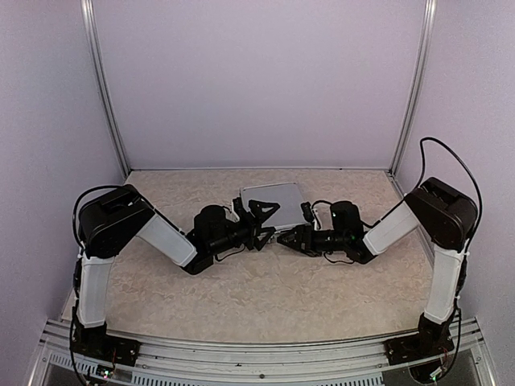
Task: Pack up texas hold em set
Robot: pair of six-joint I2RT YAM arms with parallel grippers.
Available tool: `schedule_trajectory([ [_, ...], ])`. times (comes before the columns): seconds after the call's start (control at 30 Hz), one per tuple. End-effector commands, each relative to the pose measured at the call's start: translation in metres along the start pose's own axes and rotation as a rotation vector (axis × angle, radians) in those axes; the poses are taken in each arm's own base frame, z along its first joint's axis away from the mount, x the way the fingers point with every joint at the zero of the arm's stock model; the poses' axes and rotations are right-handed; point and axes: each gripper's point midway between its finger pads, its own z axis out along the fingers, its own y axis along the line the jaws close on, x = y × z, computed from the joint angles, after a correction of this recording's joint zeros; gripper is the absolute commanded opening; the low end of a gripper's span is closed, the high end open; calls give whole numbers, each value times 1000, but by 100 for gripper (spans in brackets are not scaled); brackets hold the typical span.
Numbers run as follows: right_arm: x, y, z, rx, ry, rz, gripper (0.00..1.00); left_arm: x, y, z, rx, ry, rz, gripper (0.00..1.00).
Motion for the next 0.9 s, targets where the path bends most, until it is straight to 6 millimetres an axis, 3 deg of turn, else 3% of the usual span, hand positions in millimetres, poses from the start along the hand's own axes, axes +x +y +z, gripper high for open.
schedule_trajectory([
  [0.0,-15,23,-4,-55,-36,-31,73,-9,-26,-4,66,-27,29,97],
  [0.5,-33,16,5,-29,-50,-45,73,-9,-26,-5,66,-23,30,97],
  [0.87,-28,28,-12,-37,-59,-54,73,-8,-29,-5,79,-21,29,97],
])
